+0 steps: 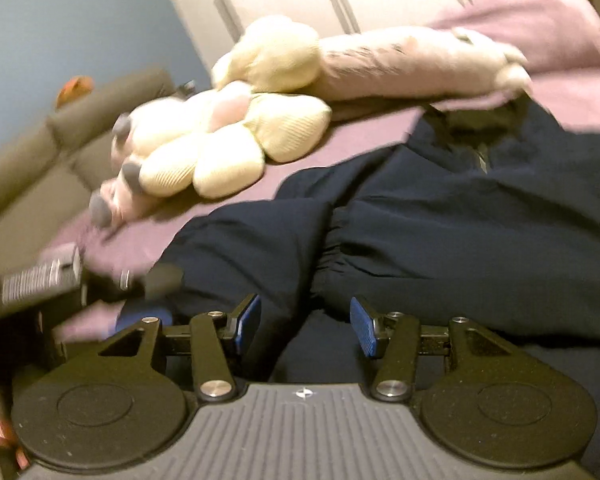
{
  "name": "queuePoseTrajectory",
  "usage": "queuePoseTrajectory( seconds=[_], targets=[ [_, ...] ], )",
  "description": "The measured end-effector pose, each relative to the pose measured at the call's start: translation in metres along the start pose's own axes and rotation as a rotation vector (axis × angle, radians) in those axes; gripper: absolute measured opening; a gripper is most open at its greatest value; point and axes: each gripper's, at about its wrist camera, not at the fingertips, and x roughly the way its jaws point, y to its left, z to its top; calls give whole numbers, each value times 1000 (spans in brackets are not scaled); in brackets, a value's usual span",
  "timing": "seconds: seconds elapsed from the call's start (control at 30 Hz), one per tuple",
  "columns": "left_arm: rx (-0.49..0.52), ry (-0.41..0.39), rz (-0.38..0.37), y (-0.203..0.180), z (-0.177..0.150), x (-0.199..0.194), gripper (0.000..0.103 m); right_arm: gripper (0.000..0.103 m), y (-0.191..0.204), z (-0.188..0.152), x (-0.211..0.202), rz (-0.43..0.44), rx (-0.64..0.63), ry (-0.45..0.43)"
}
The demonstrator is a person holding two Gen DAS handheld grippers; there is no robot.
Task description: Fold large clothes
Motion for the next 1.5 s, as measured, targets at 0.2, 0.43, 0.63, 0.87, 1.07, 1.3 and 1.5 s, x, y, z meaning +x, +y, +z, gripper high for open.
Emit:
queuePoseTrajectory(
  seconds=[0.2,0.43,0.63,0.87,1.07,1.3,1.5],
  targets=[
    [-110,34,8,20,13,12,42,50,32,-7,4,-12,-165,-18],
    [-62,5,63,20,9,-2,39,48,74,-14,23,-81,-389,-10],
    [22,-52,140,19,12,-22,45,37,96,-20,48,-134,-532,3],
    [70,-60,167,14,9,-31,48,10,81,-3,51,-124,-368,-9],
    [106,-26,179,7,2,-26,48,8,-22,22,10,-42,281,-54],
    [176,35,194,-7,-15,4,48,5,-104,-11,4,-27,648,-15],
    [202,49,196,-11,-16,0,49,26,-107,0,-7,-4,645,-50]
  ],
)
